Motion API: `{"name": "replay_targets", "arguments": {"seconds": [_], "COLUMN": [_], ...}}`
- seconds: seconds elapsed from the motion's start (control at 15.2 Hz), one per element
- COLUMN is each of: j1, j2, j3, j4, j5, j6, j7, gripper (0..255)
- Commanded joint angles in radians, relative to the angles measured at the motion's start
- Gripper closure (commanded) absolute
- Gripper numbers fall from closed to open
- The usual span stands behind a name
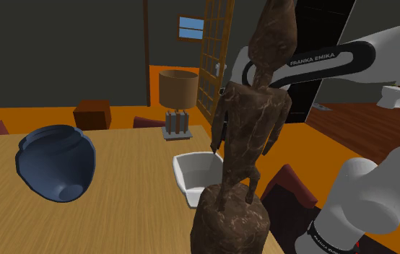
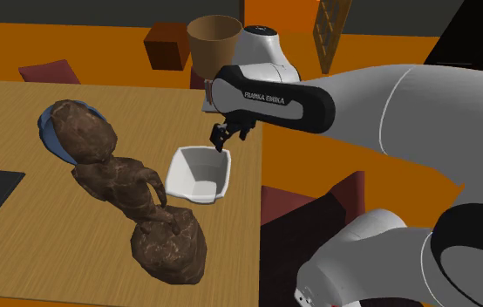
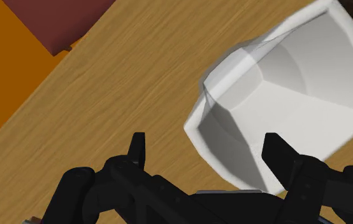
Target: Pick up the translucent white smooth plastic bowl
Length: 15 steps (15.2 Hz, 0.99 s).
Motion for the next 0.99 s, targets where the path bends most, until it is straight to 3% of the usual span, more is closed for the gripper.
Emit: {"name": "replay_targets", "arguments": {"seconds": [0.0, 0.59, 0.66, 0.92], "j1": [0.018, 0.024, 0.023, 0.023], "j2": [0.042, 0.082, 0.083, 0.081], "j3": [0.003, 0.006, 0.005, 0.005], "j4": [0.013, -0.057, -0.055, -0.056], "j5": [0.031, 0.051, 0.05, 0.05], "j6": [0.041, 0.148, 0.148, 0.147], "j7": [-0.012, -0.04, -0.041, -0.041], "gripper": [0, 0, 255, 255]}}
